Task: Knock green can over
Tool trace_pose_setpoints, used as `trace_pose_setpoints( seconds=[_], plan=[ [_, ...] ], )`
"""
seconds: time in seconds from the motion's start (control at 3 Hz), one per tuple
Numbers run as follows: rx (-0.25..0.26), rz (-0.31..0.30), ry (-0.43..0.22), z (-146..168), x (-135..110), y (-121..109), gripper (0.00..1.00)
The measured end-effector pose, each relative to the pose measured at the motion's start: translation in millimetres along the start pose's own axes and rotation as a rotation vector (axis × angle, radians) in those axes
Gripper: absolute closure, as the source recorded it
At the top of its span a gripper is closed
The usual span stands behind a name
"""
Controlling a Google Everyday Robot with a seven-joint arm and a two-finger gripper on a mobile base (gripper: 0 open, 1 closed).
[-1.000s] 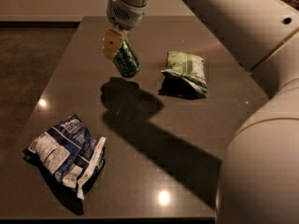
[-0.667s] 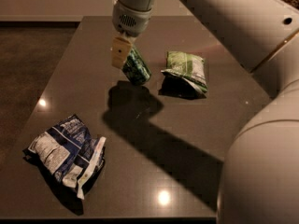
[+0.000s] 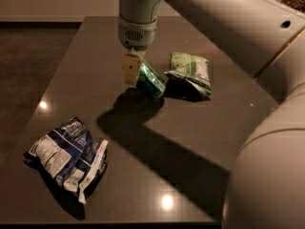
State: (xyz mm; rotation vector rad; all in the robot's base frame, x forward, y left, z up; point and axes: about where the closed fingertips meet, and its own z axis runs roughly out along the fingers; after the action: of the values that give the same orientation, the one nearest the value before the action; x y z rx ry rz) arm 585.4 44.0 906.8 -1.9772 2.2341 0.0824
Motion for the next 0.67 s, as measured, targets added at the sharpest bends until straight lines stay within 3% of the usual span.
trace_pose_setpoints(
  seconds=[0.67],
  plan=[
    [-0.005, -0.054, 0.059, 5.6, 5.3, 12.8, 0.04]
  ],
)
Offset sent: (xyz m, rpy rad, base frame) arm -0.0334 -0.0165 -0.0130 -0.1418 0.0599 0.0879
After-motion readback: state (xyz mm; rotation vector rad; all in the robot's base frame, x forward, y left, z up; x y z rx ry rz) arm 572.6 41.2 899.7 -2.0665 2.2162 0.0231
